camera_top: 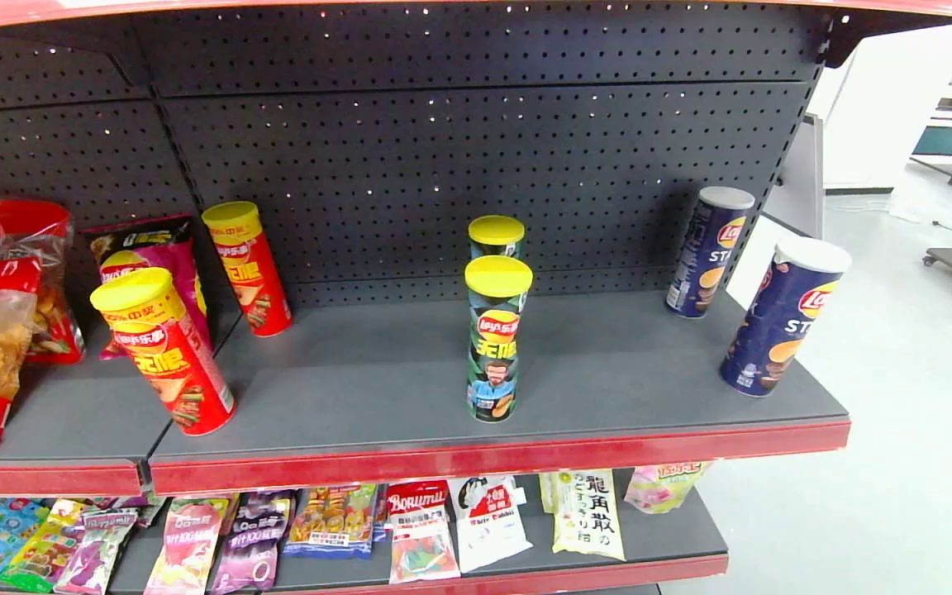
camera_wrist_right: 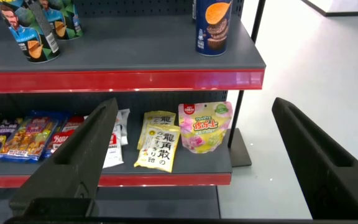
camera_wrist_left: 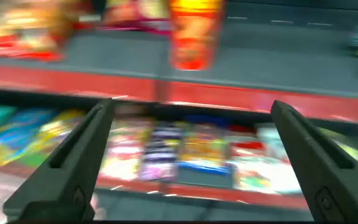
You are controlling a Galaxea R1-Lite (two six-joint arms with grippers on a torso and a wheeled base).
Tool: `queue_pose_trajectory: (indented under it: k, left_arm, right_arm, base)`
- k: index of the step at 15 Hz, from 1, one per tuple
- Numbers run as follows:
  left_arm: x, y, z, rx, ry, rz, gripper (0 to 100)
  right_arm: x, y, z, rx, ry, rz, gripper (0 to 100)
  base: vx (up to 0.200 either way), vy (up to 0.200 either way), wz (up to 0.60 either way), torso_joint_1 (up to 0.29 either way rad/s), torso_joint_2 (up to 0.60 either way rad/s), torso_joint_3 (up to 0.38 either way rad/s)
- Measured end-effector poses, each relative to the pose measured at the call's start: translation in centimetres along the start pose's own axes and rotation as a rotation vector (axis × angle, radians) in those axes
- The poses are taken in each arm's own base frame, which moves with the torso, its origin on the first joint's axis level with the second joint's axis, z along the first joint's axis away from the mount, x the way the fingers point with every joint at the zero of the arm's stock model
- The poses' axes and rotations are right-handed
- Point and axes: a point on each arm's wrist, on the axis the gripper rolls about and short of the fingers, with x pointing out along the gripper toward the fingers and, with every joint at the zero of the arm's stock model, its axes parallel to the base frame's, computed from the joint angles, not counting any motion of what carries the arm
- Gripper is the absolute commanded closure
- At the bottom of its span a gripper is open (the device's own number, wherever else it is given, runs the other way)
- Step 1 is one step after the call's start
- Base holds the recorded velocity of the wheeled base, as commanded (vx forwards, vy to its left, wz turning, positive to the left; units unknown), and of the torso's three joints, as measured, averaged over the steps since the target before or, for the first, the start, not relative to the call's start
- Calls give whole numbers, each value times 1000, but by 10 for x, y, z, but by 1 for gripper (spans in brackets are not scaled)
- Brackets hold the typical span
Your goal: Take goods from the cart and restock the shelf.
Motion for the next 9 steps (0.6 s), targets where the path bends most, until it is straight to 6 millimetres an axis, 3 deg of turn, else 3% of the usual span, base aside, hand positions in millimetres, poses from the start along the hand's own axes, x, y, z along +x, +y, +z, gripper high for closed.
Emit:
queue_pose_trajectory:
  k: [5,9]
  left_arm:
    - [-1,2,-1,22,3,-106,0]
    - [-5,6,-3,-20,-50,-36,0]
  right_arm:
    - [0,0,0,0,0,-6,0]
    - [0,0,0,-1,-2,-4,0]
  base:
    - [0,0,0,0,0,0]
    - [0,0,0,0,0,0]
